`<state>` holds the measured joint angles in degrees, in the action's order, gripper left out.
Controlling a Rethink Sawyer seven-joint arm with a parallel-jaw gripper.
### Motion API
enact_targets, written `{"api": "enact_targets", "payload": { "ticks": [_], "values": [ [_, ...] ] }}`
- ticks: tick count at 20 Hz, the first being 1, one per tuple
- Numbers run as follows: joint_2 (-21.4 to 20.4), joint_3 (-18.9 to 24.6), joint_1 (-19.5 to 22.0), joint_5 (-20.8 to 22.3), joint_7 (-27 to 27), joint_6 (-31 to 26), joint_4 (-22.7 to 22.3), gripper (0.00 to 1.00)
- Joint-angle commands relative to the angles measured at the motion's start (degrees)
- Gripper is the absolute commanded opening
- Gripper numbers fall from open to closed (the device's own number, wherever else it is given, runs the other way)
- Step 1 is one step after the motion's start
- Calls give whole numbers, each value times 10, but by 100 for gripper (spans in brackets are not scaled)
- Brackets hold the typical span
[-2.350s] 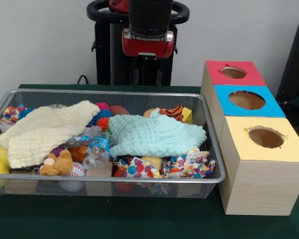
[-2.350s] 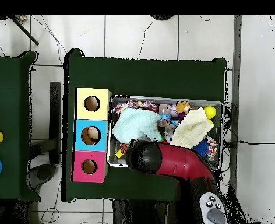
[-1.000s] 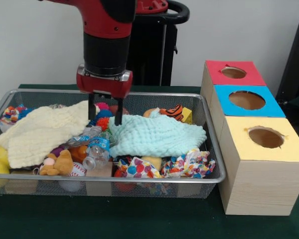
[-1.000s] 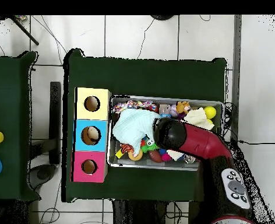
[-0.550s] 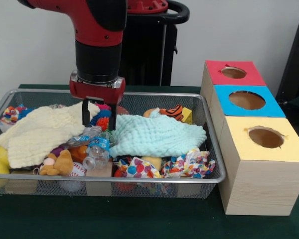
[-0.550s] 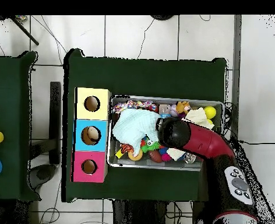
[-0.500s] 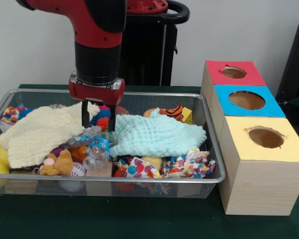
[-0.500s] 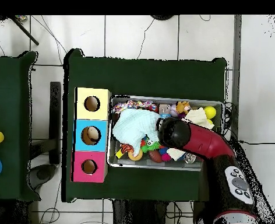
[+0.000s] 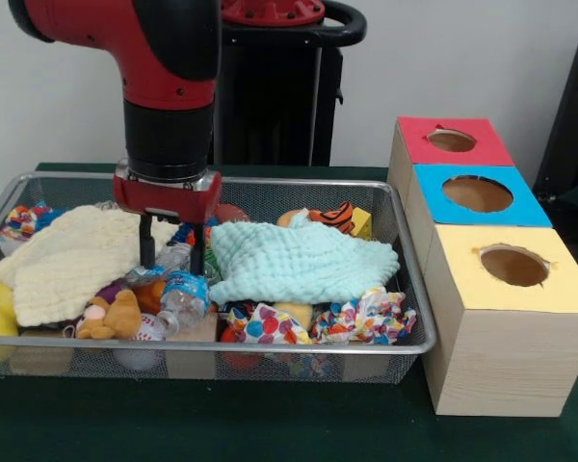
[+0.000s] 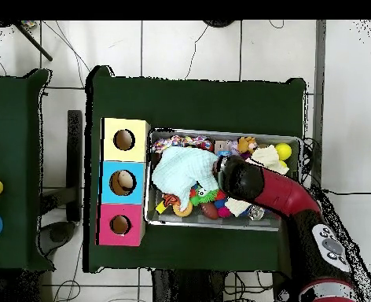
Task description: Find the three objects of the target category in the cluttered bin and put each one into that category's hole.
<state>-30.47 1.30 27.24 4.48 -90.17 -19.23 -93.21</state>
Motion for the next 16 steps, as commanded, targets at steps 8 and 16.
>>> {"api": "enact_targets", "payload": {
  "ticks": [8, 16],
  "values": [
    [50, 94, 43, 45, -28, 78, -19, 100],
    [51, 128, 66, 73, -6, 70, -25, 100]
  ]
}}
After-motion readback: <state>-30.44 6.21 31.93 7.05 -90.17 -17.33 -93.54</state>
